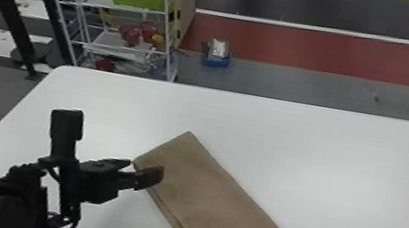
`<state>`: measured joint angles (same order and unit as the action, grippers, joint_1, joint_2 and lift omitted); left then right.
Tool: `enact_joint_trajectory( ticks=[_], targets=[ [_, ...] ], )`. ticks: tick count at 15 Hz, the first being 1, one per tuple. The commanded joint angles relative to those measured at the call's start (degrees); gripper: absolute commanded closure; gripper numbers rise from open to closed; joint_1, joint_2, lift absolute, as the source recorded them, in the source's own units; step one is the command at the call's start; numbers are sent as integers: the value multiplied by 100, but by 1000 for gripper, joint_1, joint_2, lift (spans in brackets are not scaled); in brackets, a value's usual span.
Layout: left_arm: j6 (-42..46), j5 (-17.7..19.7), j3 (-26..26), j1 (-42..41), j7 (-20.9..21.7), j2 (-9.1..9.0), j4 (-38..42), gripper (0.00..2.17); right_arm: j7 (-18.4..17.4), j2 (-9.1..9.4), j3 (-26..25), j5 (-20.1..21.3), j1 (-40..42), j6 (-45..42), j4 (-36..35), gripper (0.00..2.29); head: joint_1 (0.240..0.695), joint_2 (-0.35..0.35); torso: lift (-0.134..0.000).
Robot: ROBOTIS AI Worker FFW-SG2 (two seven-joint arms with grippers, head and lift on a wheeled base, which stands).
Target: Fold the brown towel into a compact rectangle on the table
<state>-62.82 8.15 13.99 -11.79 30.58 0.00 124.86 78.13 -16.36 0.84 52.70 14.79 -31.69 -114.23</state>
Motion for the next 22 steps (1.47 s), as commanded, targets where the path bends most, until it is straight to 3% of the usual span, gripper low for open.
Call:
enact_joint_trajectory(
  ticks=[1,4,12,17,22],
  targets=[
    [11,3,7,2,0,-15,-15,33,19,10,-31,-233,-20,212,-20,1180,695,114,-134],
    [11,3,16,-7,18,-15,-15,33,19,10,-260,-805,-38,704,-398,1180,695,119,-134],
    [64,38,16,-78,106,-15,20,33,19,-16,-1015,-1728,173,1496,-1207,1180,695,78,-134],
    [169,90,104,-157,150,-15,56,33,19,256,-681,-1684,-723,1829,-521,1180,695,82,-134],
    [239,99,156,-148,150,-15,12,33,19,582,-75,-1121,-1444,1847,428,1180,695,110,-134]
  ],
)
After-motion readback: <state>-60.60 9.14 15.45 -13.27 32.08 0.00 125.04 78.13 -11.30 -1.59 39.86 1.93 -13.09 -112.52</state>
